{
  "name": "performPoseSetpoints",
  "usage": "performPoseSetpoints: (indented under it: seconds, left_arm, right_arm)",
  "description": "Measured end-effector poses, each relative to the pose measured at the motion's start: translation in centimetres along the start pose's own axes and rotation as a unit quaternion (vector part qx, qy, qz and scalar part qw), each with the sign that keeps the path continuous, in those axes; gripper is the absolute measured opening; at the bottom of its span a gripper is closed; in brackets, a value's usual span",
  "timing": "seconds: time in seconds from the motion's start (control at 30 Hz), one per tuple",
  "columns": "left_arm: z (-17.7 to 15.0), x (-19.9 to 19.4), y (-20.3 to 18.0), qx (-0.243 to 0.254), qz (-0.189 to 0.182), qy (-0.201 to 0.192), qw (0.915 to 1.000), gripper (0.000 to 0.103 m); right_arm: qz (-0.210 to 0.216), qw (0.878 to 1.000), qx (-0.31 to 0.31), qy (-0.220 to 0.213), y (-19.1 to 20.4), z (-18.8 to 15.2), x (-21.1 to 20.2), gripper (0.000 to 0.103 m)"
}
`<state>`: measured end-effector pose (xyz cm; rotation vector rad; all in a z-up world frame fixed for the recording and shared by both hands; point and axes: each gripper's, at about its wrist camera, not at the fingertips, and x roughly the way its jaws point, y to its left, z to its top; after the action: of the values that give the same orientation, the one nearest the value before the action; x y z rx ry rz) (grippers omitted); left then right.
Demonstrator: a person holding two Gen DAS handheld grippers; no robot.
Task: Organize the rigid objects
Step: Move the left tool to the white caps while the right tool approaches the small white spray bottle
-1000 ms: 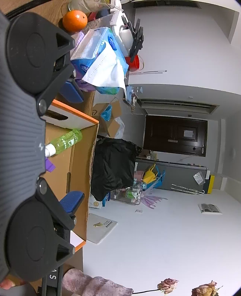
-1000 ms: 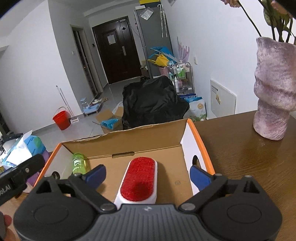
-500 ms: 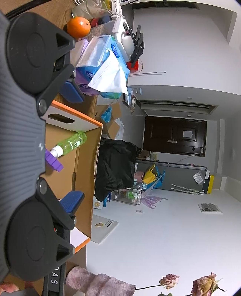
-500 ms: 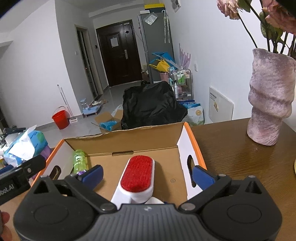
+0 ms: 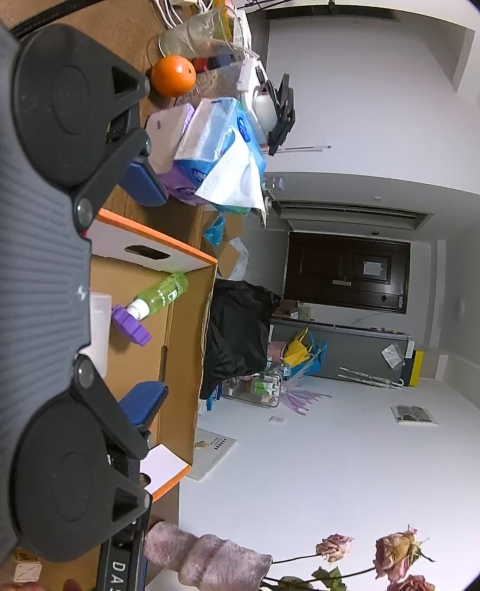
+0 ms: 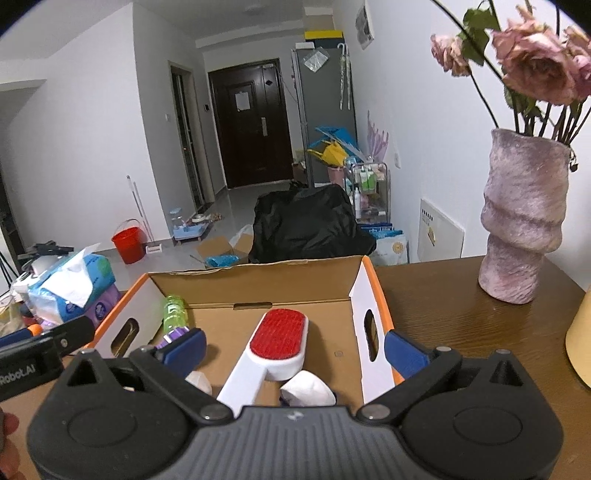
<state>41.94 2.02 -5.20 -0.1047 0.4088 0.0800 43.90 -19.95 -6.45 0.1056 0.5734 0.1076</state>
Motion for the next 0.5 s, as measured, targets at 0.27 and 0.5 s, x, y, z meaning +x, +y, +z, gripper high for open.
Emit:
performPoseSetpoints:
  seconds: [0.27,0.5]
  left_arm:
    - [-1.0,-2.7,0.1,0.009,-0.001,-0.006,0.9999,0.103]
    - [-2.1,-5.6,0.5,0.007,-0.008,-0.030,0.9995,0.103]
  right_arm:
    - [0.007,1.000,-0.019,-0.021,0.0,-1.5,-3.2,0.103]
    - [0.011,0.999,-0.030,-0.038,-0.2,-3.0,-5.7,0.103]
